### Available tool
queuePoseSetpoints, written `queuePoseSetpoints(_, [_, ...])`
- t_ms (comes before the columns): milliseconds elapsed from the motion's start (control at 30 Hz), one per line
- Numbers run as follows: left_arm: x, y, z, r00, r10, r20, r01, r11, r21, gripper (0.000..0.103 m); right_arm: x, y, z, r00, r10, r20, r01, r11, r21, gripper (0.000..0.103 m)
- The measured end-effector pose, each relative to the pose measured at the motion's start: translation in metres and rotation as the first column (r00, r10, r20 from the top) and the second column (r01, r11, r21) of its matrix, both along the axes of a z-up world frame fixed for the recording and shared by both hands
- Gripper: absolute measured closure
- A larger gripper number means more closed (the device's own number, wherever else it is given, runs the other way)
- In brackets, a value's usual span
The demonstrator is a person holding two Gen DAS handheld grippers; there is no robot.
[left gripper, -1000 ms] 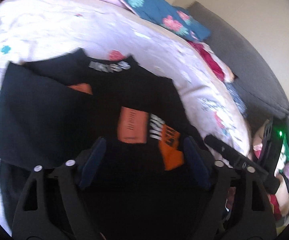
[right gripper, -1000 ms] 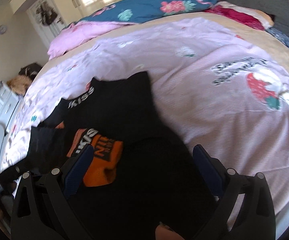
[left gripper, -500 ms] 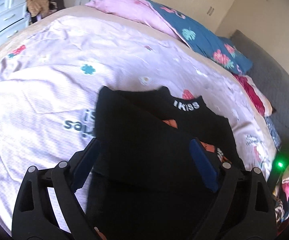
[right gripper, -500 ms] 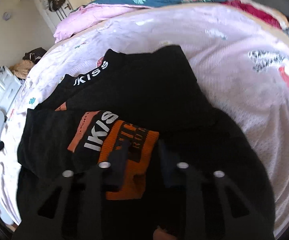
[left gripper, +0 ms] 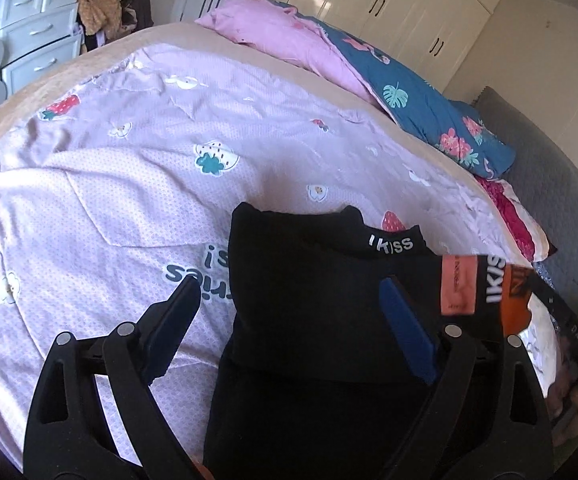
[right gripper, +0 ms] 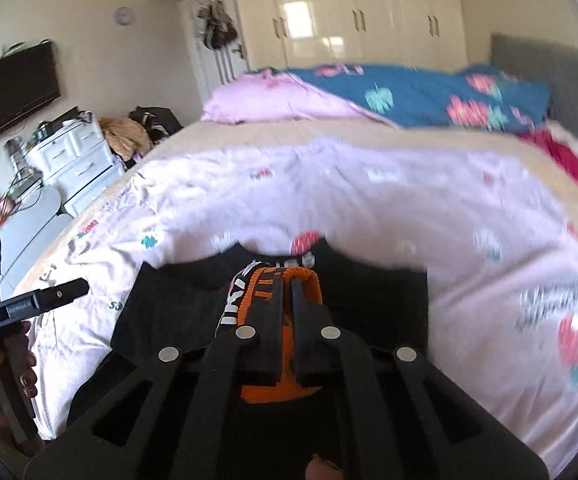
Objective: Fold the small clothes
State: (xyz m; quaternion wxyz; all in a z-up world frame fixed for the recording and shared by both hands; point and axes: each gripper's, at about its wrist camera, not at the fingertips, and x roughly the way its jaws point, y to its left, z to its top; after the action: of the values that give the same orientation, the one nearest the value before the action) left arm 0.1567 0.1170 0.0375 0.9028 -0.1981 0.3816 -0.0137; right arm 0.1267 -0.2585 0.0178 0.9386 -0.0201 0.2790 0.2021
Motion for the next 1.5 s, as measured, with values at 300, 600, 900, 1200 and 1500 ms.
queuePoseSetpoints(300, [0.014,-0.025,-0.014,0.998,-0.056,-0.033,0.057,0.998,0.029,0.019,0.025,-0.01,-0.049,0.993,-0.085,-0.077,0.076,0.991,-0.107,0.1])
queuePoseSetpoints(600, [0.032,-0.056,-0.035,0.99,-0.117,-0.074,0.122,0.99,0.074,0.019,0.027,-0.017,-0.082,0.978,-0.172,-0.119,0.15,0.974,-0.171,0.1])
queuePoseSetpoints(900, [0.044,-0.067,-0.058,0.98,-0.141,-0.137,0.156,0.983,0.1,0.019,0.028,-0.017,-0.085,0.974,-0.195,-0.114,0.17,0.966,-0.197,0.1])
queuePoseSetpoints(1200, [0.041,-0.066,-0.057,0.98,-0.155,-0.127,0.167,0.982,0.092,0.019,0.025,-0.026,-0.083,0.964,-0.231,-0.131,0.211,0.966,-0.151,0.093])
queuePoseSetpoints(1500, [0.044,-0.068,-0.074,0.966,-0.174,-0.192,0.197,0.974,0.108,0.019,0.018,0.014,-0.089,0.982,-0.098,-0.164,0.071,0.984,-0.164,0.08])
